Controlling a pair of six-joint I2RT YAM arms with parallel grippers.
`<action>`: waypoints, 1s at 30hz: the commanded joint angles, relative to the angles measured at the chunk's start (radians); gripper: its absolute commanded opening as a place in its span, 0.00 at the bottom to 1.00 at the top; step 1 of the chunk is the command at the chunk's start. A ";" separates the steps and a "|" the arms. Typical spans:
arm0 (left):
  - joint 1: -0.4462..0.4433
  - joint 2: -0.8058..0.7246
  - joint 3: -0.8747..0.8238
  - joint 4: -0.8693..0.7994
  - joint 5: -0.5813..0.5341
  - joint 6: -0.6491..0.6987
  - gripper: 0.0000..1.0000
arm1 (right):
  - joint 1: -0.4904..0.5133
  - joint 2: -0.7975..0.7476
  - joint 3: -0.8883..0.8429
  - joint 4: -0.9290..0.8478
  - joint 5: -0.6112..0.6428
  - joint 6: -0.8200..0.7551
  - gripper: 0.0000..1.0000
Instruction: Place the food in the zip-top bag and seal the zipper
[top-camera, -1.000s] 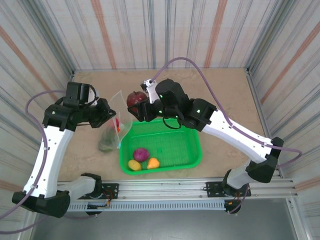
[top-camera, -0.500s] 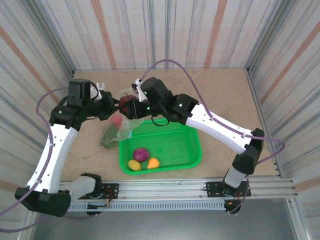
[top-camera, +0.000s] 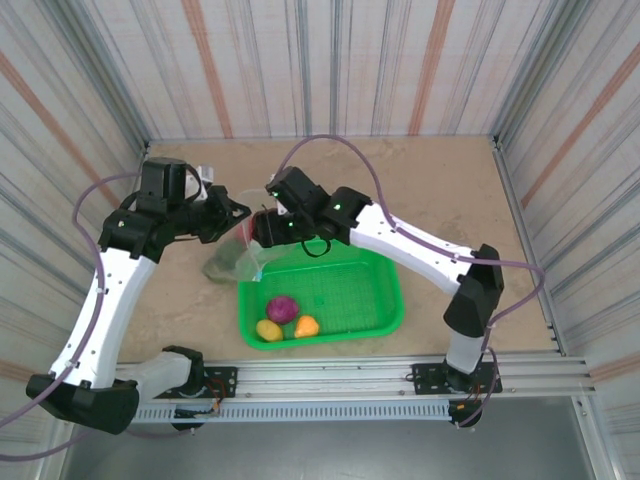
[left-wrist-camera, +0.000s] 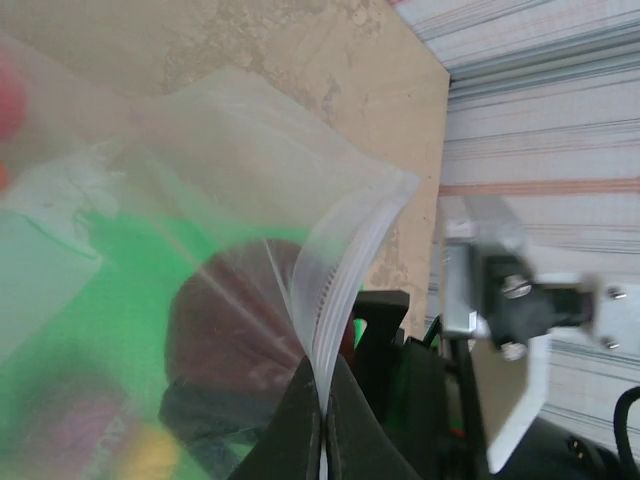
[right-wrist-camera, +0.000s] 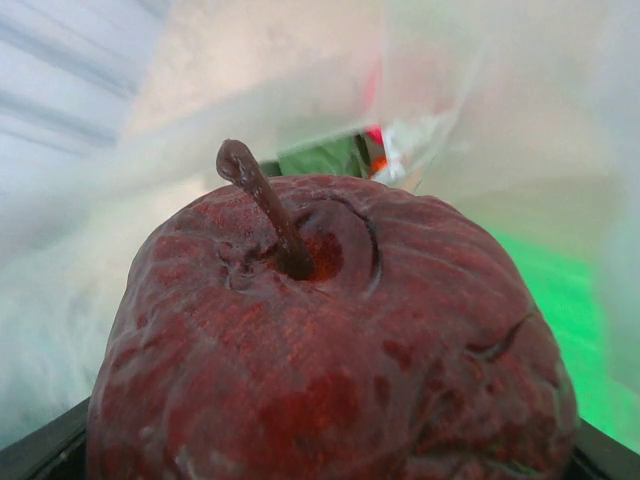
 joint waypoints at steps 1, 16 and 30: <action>-0.012 -0.007 0.057 -0.062 -0.061 0.036 0.00 | 0.022 0.037 0.123 -0.146 0.081 -0.060 0.78; -0.027 -0.068 0.080 -0.219 -0.238 0.014 0.00 | -0.001 -0.026 0.272 -0.228 -0.109 -0.215 0.83; 0.006 -0.052 0.032 -0.218 -0.221 -0.093 0.00 | -0.006 -0.416 -0.566 0.171 -0.139 -0.100 0.89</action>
